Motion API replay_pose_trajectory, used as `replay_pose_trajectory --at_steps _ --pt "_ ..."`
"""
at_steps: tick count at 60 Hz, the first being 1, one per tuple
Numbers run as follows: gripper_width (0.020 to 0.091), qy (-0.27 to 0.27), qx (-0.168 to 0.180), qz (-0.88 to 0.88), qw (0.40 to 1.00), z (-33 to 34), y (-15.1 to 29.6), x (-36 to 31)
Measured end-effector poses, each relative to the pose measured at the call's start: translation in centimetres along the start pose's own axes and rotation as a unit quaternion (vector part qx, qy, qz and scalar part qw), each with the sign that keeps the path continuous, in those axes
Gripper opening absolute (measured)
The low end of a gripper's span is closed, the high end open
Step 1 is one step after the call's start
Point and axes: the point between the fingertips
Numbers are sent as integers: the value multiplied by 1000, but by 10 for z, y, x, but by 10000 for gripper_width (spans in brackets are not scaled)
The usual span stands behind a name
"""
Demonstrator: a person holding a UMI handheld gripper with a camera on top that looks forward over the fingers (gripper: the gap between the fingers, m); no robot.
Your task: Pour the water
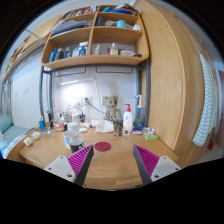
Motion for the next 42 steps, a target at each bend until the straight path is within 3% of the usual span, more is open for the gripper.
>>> replay_pose_trajectory --at_steps 11,24,31,42 --pt "798 3 3 9 1000 -9 -34 -7" --pt "800 92 -27 -24 995 -1 -83 -80" --pt "802 120 -9 -26 992 -9 -82 -118" --pt "800 103 23 -13 994 -52 -66 -144"
Point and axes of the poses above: the point between the fingertips, and its own axes, seen from behind it with the camera up: x to the right, y up, z backward, against the way the camera looks, and after that the axes turned 14 degrees about -y, right-handed
